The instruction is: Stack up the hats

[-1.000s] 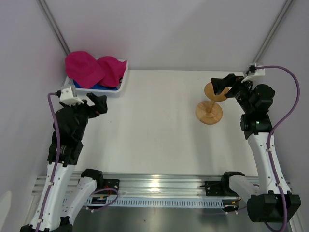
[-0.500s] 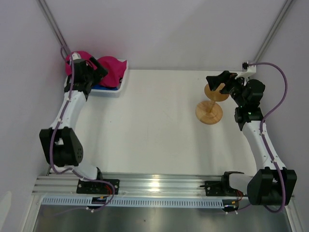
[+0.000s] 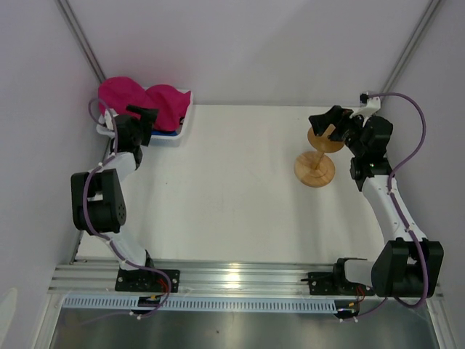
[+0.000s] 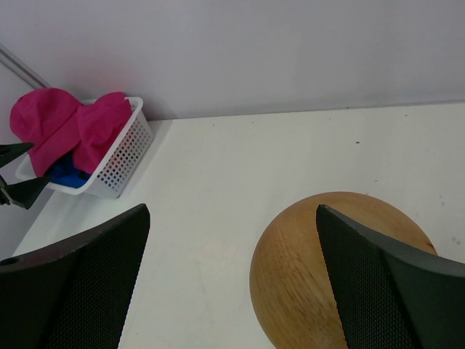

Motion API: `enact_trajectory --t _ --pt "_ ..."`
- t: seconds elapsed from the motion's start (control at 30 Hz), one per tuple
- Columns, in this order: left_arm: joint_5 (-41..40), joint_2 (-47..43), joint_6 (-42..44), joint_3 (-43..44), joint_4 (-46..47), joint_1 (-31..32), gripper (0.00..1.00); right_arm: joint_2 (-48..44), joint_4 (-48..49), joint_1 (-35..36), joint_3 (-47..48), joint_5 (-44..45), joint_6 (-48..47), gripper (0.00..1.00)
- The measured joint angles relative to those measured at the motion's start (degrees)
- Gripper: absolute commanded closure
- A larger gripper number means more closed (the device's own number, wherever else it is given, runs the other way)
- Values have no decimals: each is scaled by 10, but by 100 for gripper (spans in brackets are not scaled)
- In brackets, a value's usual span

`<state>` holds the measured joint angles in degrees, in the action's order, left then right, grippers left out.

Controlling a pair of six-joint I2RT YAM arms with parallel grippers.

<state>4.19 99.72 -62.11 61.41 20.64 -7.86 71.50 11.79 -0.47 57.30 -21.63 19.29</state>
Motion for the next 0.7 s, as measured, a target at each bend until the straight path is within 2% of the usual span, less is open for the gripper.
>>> enact_trajectory --t 0.3,0.7 --pt "-37 25 -39 -1 91 0 0 23 4 0 11 18 2 1" --pt "-84 60 -114 2 87 7 5 46 1 0 35 23 4 0"
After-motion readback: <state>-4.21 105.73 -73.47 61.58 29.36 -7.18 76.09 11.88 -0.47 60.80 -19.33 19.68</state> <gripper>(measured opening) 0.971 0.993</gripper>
